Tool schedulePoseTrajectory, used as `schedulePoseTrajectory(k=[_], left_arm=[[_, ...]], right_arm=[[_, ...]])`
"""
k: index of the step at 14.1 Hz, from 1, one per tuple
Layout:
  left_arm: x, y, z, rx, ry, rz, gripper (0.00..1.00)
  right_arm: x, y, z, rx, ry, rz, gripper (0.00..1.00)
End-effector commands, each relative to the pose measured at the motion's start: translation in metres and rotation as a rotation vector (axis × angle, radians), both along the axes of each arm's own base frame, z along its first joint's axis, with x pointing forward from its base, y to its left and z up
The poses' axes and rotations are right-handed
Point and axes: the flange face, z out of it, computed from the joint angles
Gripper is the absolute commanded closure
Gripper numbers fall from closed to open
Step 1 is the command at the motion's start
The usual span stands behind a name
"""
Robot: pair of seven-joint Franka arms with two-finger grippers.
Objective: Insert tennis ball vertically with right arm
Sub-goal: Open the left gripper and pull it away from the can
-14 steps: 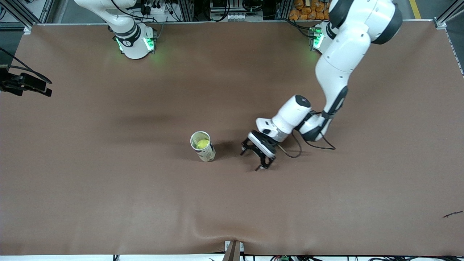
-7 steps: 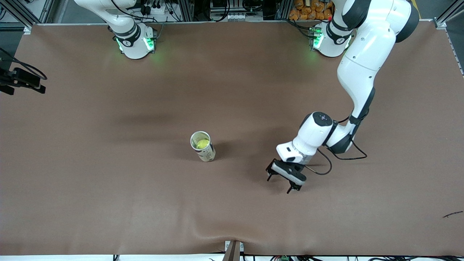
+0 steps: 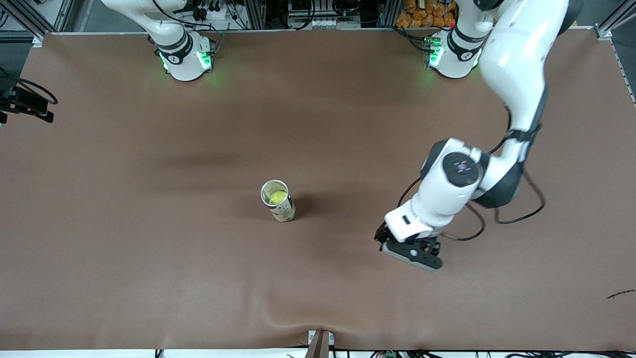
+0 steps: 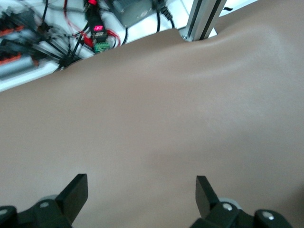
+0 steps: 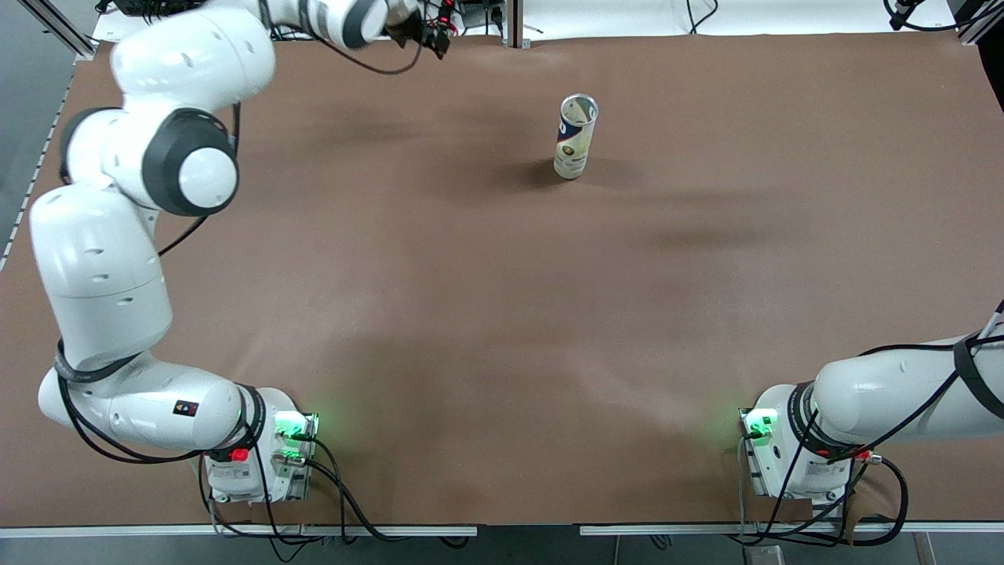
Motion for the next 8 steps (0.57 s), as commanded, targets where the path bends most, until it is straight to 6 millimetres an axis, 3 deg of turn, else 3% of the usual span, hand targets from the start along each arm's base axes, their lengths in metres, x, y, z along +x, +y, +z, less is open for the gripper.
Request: schedulePoseTrajectory(k=[1,5,8], left_arm=[[-0.022,0.024,0.064,0.011,0.079,0.079,0.00],[-0.051,0.090,0.152,0.007,0.176,0.182,0.00],[-0.092,0.150,0.207,0.057,0.244,0.252,0.00]], right_arm=[[0.001,-0.002,0.004,0.034,-0.016,-0.022,0.00],[0.005,-0.001,0.003,0.042,-0.034,-0.023,0.00],[0.008,0.000,-0.001,0.043,-0.028,-0.020,0.00]])
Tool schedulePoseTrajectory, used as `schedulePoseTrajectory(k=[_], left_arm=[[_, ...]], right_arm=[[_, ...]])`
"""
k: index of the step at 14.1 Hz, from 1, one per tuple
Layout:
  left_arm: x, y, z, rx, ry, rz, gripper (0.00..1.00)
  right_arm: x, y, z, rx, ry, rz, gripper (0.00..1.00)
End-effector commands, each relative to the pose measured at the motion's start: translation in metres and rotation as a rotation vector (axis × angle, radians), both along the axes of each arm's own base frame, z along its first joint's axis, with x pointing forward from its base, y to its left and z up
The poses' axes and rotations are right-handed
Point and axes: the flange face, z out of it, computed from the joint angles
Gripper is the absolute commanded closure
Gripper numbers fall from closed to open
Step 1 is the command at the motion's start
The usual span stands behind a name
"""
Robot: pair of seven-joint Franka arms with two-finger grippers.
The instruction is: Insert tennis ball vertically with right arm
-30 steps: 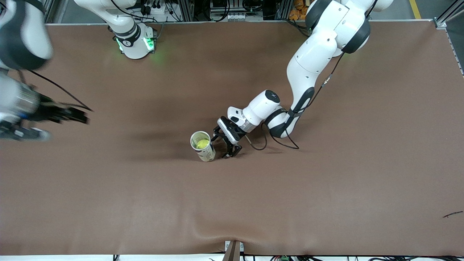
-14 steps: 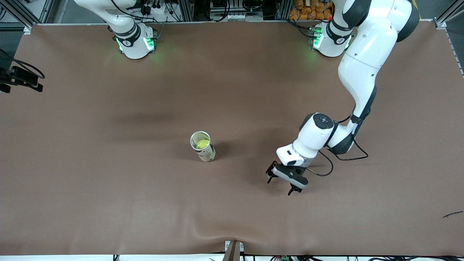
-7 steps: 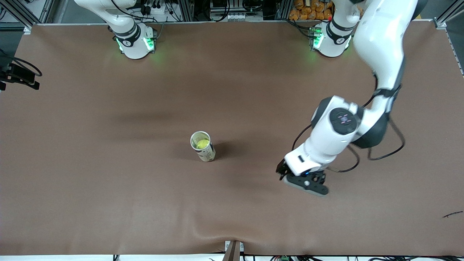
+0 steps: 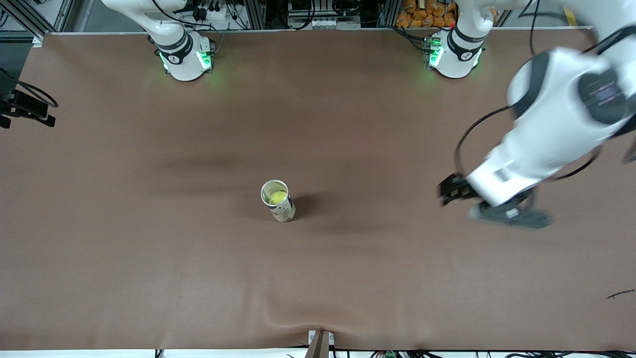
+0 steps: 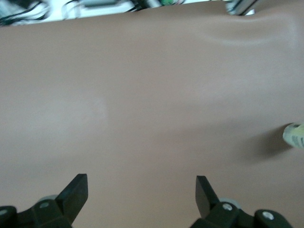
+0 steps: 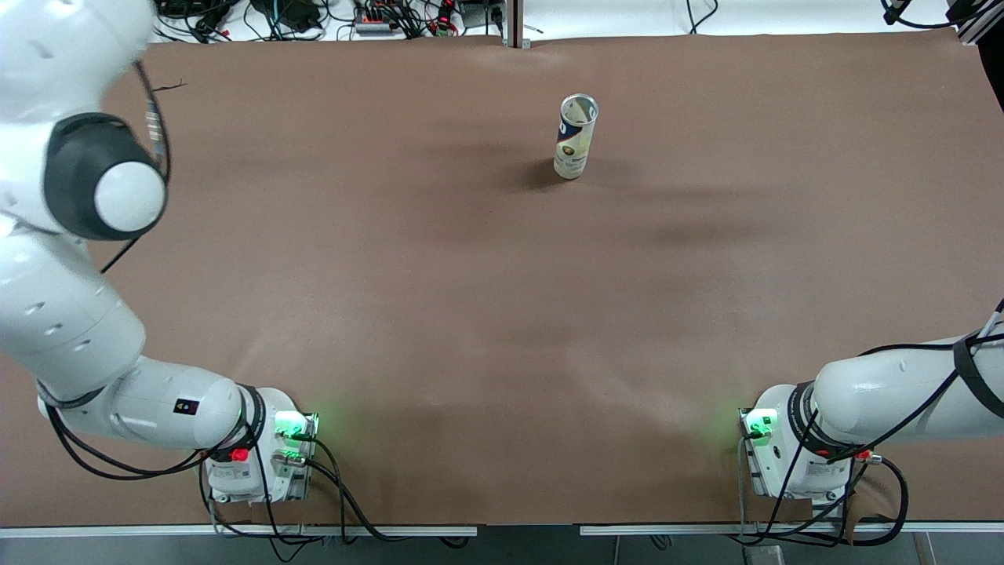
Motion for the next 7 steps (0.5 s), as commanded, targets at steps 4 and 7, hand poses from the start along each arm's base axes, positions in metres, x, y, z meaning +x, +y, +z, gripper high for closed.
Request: schedulePoseTrajectory(k=[4,7], left_arm=[[-0.074,0.107,0.069,0.037,0.139,0.097,0.00],[-0.108,0.123,0.074,0.058,0.169,0.137,0.00]], right_arm=[[0.004,0.000,-0.001,0.012,-0.003,-0.013,0.00],[0.004,-0.001,-0.002,0.010,0.002,-0.014,0.00]])
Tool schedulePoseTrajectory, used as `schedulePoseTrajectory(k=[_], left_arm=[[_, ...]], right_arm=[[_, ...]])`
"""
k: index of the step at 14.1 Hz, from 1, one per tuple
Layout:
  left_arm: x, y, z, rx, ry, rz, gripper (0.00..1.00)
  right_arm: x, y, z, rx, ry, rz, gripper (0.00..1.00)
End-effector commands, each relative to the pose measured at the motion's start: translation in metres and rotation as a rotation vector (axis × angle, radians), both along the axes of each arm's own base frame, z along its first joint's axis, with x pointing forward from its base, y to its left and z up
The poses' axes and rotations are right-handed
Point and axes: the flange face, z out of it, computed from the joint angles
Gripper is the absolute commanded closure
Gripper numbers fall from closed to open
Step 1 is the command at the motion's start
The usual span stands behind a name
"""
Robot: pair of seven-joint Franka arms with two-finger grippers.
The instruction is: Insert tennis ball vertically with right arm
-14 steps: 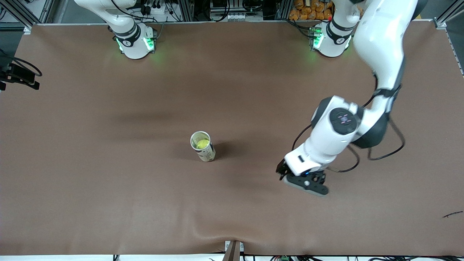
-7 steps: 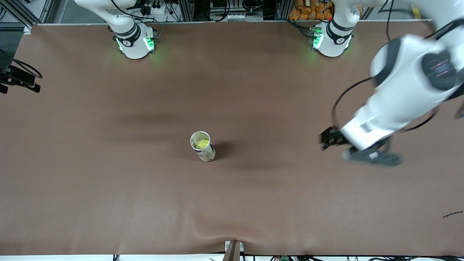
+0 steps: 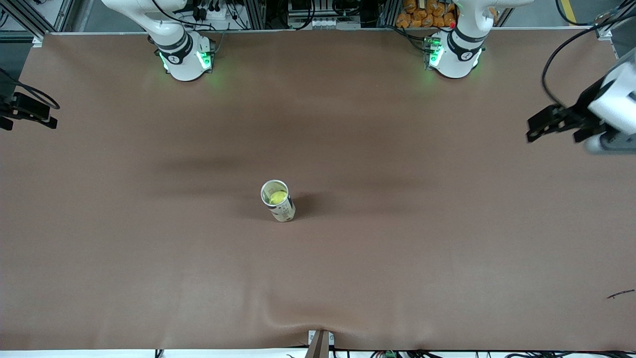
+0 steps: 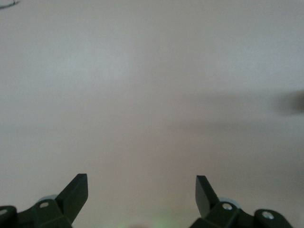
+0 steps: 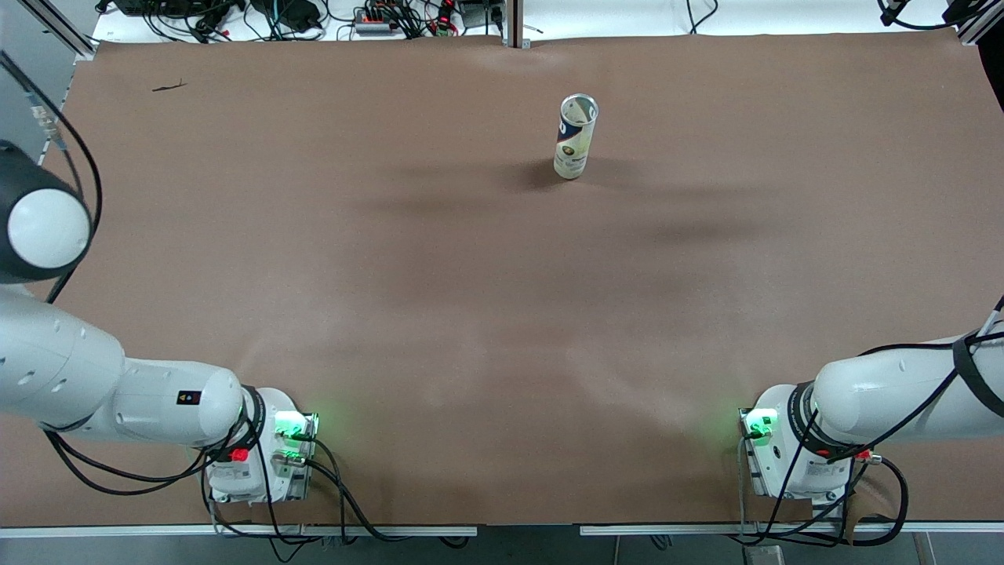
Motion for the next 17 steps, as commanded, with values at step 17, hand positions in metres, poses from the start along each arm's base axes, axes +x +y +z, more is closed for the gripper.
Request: schedulePoseTrajectory(k=[17], left_arm=[[-0.023,0.030,-0.014,0.061,-0.081,0.031,0.00]], right_arm=[[0.002,0.000,0.002,0.009,-0.001,-0.013,0.00]])
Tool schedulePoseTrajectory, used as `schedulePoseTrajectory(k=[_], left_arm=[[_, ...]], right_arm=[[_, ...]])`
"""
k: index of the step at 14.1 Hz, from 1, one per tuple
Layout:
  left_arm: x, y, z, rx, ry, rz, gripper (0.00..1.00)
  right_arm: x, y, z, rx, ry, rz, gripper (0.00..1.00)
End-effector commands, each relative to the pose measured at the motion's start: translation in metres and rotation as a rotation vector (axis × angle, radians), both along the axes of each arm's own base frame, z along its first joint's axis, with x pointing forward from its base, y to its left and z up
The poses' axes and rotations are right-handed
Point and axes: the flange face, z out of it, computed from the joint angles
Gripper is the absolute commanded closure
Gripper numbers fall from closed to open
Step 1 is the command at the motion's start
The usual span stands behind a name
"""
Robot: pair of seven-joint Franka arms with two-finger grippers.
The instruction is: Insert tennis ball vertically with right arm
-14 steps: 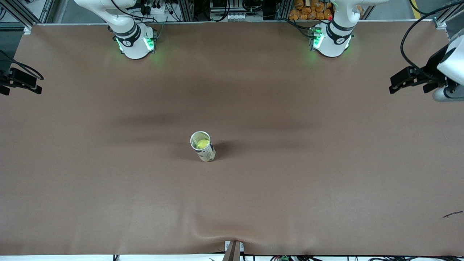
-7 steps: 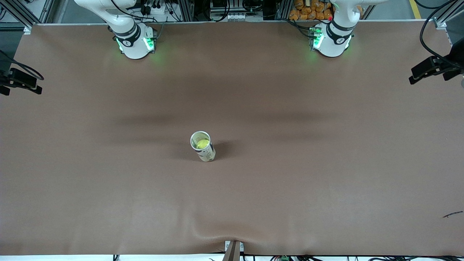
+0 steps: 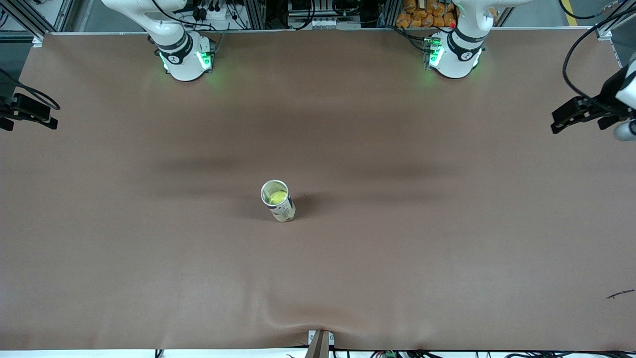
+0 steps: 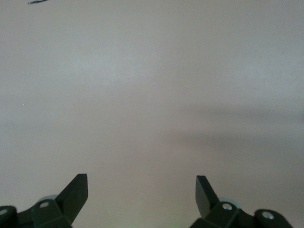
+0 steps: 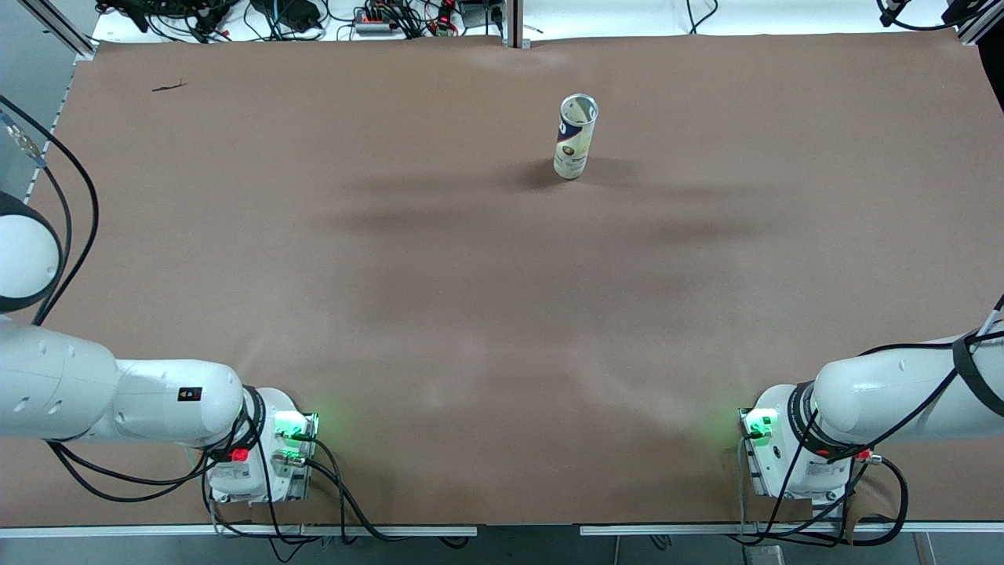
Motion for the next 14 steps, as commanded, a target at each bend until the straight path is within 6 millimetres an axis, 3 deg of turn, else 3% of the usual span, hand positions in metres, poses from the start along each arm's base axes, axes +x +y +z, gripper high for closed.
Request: schedulePoseTrajectory(k=[1,3,8,9,14], left_arm=[[-0.009,0.000,0.006,-0.001,-0.031,-0.002,0.00],[-0.008,0.009,0.009,-0.079,-0.036,0.021,0.00],[-0.009,0.019,0.011,-0.081,-0.030,-0.007,0.00],[-0.008,0.024,0.019,-0.080,-0.047,-0.022,0.00],[-0.008,0.023,0.023,-0.080,-0.041,-0.032,0.00]], right_arm=[[0.001,0.001,0.004,0.007,-0.005,-0.010,0.00],[0.001,0.004,0.007,0.006,-0.009,-0.006,0.00],[0.001,0.006,0.008,0.006,-0.012,-0.001,0.00],[0.001,0.005,0.008,0.006,-0.012,-0.002,0.00],[0.001,0.004,0.008,0.006,-0.012,-0.004,0.00]])
